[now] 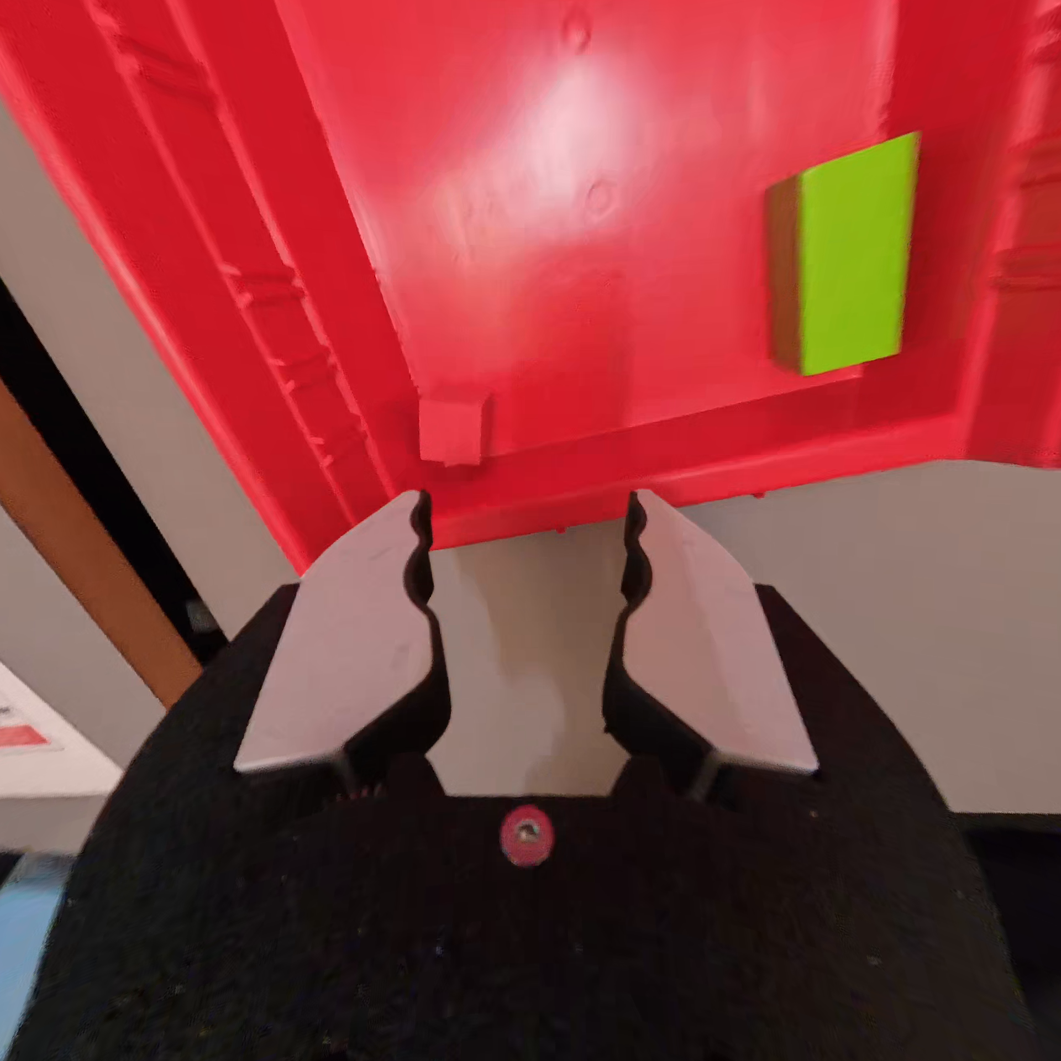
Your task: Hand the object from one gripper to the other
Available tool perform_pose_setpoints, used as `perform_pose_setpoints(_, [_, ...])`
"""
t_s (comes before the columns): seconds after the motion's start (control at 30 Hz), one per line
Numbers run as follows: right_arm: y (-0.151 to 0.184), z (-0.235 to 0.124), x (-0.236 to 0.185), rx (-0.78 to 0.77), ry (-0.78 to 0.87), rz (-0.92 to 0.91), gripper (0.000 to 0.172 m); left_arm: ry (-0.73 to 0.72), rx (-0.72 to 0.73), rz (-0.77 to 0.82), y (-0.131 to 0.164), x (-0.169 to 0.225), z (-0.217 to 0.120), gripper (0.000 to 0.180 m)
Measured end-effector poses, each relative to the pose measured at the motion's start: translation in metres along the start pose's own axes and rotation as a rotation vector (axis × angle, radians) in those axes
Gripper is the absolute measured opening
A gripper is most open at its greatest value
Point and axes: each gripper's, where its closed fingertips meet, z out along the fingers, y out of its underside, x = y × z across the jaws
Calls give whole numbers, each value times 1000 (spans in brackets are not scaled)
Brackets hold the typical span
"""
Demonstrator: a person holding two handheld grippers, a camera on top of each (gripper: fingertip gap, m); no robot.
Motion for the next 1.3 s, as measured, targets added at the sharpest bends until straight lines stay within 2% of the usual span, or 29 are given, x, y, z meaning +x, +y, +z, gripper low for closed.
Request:
perform_pose_setpoints(0.03, [2, 1, -1, -7, -8, 6, 82, -17, -63, -17, 3, -2, 7, 64])
perform_pose_setpoints(0.13, [2, 1, -2, -5, -18, 15, 82, -99, -184, -101, 8, -15, 22, 65])
perform_pose_setpoints(0.23, [1, -1, -4, 2, -28, 21, 82, -106, -237, -202, 13, -15, 31, 62])
perform_pose_setpoints(0.37, [1, -2, -2, 1, -30, 23, 82, -76, -213, -351, 12, -12, 39, 60])
perform_pose_setpoints(0.5, [1, -2, 0, 10, -36, 33, 82, -57, -190, -463, 9, -14, 46, 48])
perform_pose_setpoints(0.67, [6, 2, -1, 5, -68, 65, 82, -72, -221, -490, 11, -15, 52, 40])
perform_pose_setpoints(0.87, [11, 6, 2, -6, -90, 94, 83, -41, -231, -496, 7, -11, 60, 45])
perform_pose_setpoints(0.9, [11, 6, 2, -4, -93, 99, 83, -49, -226, -472, 5, -12, 60, 39])
perform_pose_setpoints(0.97, [12, 6, 3, -2, -97, 108, 82, -53, -210, -416, 2, -11, 58, 9])
perform_pose_setpoints(1.0, [12, 6, 3, -2, -98, 110, 82, -45, -206, -395, 2, -9, 58, 8])
perform_pose_setpoints(1.07, [12, 7, 3, -2, -97, 108, 82, -37, -200, -382, 1, -8, 59, 9])
perform_pose_setpoints(1.17, [13, 7, 1, -10, -100, 109, 82, 13, -218, -378, 4, -1, 56, 36])
perform_pose_setpoints(1.3, [12, 8, -2, -9, -99, 95, 82, -14, -153, -447, -3, -8, 42, 57])
